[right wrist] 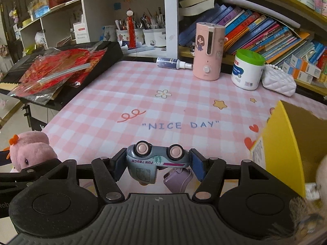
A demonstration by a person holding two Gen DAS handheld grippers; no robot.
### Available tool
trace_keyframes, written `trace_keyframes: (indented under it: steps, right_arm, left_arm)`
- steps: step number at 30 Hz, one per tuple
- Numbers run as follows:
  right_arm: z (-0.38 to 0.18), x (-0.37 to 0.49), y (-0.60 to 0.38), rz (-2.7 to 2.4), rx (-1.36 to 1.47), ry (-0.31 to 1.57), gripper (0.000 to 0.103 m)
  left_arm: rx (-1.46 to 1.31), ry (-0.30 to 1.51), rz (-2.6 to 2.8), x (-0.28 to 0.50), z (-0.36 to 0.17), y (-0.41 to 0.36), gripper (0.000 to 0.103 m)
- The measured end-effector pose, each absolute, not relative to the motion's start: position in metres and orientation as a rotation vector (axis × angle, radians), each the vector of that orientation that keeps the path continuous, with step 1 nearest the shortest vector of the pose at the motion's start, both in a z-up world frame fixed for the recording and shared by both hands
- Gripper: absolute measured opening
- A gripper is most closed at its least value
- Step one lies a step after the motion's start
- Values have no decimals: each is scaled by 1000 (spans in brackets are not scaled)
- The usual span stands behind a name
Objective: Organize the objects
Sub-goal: 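Lift and carry the pink chick and grey truck with both tools to the yellow box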
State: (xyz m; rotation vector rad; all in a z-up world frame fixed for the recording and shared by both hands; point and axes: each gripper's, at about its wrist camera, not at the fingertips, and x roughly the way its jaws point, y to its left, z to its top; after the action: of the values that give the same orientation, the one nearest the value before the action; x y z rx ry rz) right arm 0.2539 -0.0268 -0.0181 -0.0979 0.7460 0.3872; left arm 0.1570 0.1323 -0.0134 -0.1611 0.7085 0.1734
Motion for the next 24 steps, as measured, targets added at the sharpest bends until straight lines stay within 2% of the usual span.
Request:
trace_keyframes:
  steps: [24]
  right_arm:
    - [-11,111,-56,346,-70,749,62]
  left_arm:
    - [-160,675,90,34,-2,115,84]
